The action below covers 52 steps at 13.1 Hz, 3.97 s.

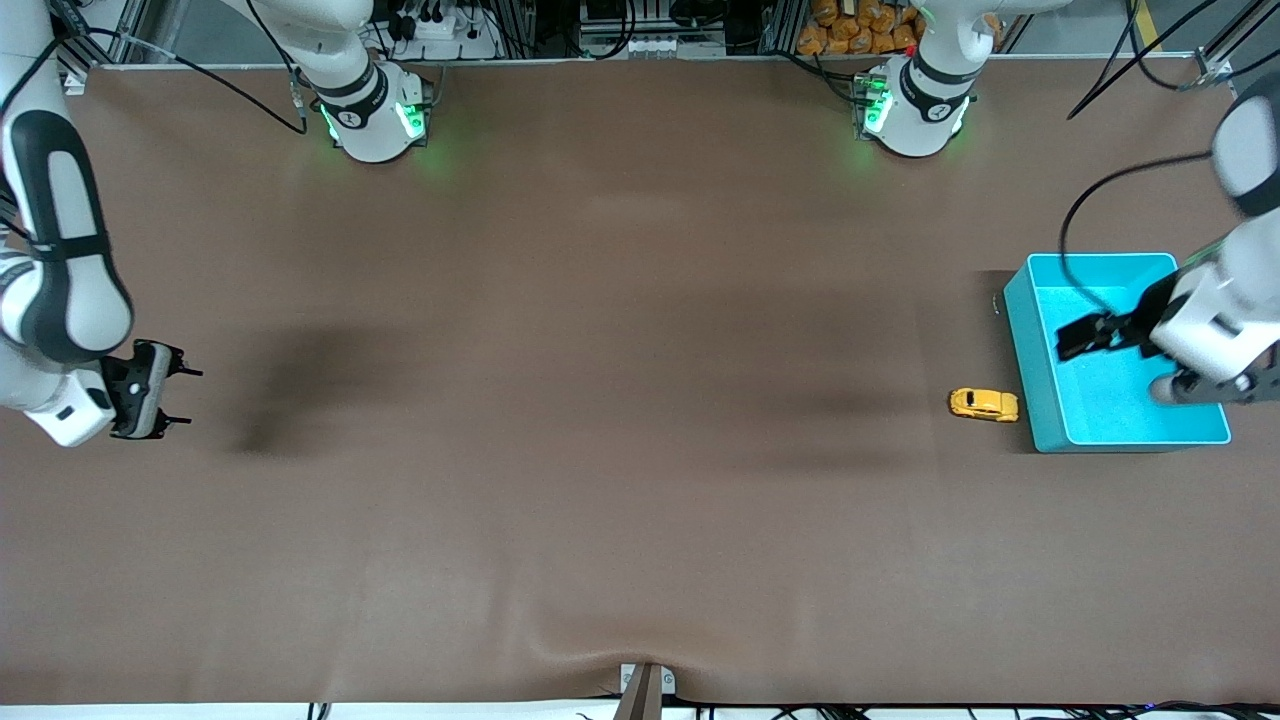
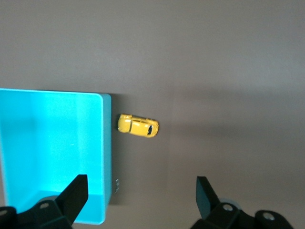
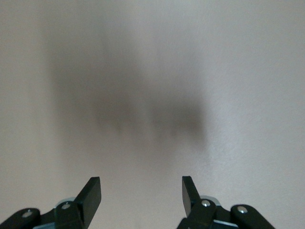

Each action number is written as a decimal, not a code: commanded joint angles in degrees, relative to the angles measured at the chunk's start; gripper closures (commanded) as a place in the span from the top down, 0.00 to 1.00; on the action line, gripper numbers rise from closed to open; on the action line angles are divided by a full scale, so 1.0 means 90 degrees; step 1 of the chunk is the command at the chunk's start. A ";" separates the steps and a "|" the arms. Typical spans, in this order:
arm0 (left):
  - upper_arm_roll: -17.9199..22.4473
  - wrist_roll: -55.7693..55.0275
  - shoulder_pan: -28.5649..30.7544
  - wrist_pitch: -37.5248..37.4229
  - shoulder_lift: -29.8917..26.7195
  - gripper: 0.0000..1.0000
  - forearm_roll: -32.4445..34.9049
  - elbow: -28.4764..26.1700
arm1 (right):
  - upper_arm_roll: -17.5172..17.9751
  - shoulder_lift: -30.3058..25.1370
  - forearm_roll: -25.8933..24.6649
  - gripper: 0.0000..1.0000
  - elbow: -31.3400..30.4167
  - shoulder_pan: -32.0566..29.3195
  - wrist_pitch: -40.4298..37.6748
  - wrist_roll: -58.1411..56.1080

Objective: Wind and store yellow beetle car
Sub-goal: 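Lower the left gripper to the car while the right gripper retracts, then grasp the yellow car with the left gripper and lift it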

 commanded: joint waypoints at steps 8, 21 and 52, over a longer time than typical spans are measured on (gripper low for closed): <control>-0.0001 -0.4694 0.0048 0.2238 0.0843 1.00 0.0036 -0.1718 | 0.0091 -0.0343 0.0472 0.77 0.1967 0.0549 -0.1666 0.2585; 0.0018 -0.8487 0.0292 0.3107 0.1781 1.00 0.0651 -0.1815 | 0.0043 -0.1688 0.0364 1.00 0.2291 0.1438 -0.3187 0.5571; 0.0009 -0.5946 0.0300 0.2133 0.0259 0.05 0.1080 -0.1816 | -0.0437 -0.3956 -0.0728 1.00 0.0044 0.2239 -0.2896 1.0684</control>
